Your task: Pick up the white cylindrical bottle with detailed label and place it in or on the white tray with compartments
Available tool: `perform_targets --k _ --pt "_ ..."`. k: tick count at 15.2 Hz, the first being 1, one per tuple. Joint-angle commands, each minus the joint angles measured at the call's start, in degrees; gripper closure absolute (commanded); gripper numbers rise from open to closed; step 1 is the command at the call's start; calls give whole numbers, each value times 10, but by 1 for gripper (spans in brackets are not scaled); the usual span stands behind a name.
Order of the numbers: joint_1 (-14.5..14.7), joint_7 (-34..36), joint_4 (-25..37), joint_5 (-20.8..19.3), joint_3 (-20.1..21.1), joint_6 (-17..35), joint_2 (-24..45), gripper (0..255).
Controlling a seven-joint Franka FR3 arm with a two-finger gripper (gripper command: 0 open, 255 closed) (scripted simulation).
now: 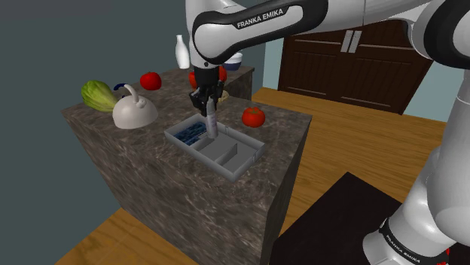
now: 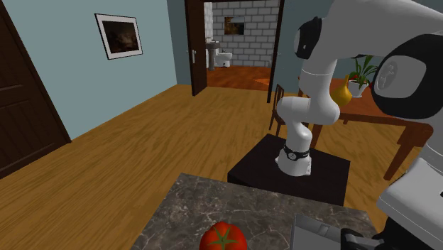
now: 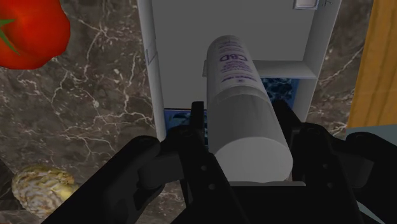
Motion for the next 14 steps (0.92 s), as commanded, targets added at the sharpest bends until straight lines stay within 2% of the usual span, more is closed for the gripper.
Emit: perform_targets --k 1,4,5,10,14 --pt "0 0 -1 0 0 1 0 255" --pt "0 0 -1 0 0 1 0 255" --pt "0 0 -1 0 0 1 0 0" --pt "0 0 -1 0 0 1 0 0" --pt "2 -3 56 3 2 -68 -12 0"
